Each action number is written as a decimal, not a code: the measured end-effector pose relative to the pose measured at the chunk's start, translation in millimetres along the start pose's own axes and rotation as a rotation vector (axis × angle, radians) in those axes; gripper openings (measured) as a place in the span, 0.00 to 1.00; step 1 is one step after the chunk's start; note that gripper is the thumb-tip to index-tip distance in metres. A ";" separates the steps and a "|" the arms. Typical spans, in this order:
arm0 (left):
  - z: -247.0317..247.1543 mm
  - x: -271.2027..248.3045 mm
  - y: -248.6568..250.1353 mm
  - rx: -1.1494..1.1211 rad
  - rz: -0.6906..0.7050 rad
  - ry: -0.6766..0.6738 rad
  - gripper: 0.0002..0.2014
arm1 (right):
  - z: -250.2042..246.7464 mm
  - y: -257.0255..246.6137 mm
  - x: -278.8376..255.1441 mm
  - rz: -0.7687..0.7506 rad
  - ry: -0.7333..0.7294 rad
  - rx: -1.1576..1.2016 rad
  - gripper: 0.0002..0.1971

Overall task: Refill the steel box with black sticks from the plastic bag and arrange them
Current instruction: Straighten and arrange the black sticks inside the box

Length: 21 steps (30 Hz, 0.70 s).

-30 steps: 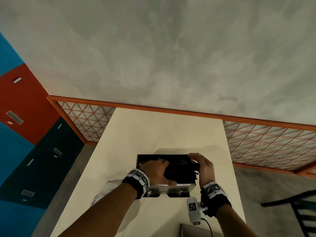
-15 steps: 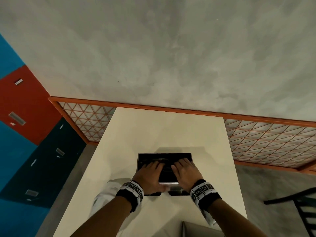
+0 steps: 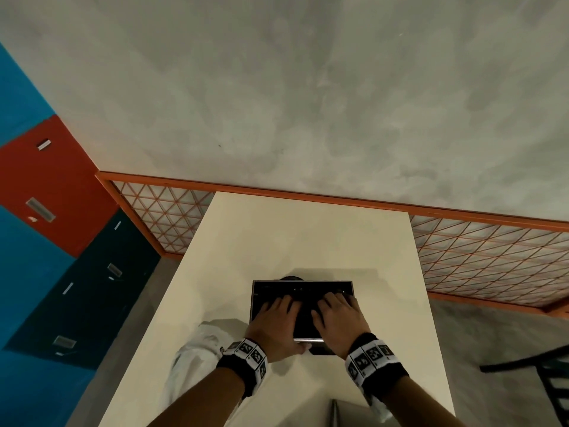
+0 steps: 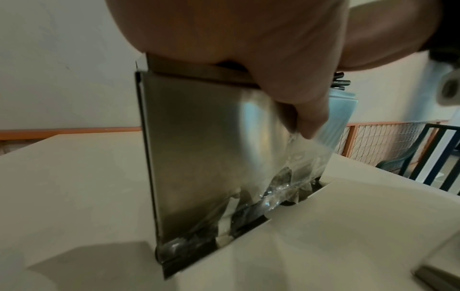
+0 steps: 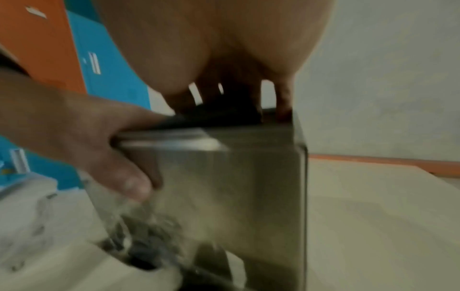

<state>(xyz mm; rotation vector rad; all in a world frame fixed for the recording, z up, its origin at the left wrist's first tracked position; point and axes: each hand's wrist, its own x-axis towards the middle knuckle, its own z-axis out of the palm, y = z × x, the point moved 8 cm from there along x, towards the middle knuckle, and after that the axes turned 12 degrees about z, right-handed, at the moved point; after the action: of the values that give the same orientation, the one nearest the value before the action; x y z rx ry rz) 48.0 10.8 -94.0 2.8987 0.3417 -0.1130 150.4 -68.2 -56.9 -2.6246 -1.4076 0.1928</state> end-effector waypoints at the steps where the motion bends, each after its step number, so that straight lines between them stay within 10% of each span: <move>1: -1.5 0.2 0.5 0.003 0.000 0.006 0.40 | 0.5 -2.9 -3.6 -0.020 -0.023 -0.033 0.26; 7: -2.4 3.9 2.3 -0.011 0.010 -0.024 0.44 | 29.0 -13.0 -15.0 -0.163 -0.146 -0.148 0.50; 21: -3.7 23.7 7.9 -0.173 0.165 -0.186 0.65 | 28.6 -15.1 -28.3 -0.108 -0.069 -0.166 0.37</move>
<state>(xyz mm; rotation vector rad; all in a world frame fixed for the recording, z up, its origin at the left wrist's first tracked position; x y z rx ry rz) 73.1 9.3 -91.2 2.7044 0.0749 -0.3077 117.3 -81.3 -80.8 -2.6854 -1.6499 0.1615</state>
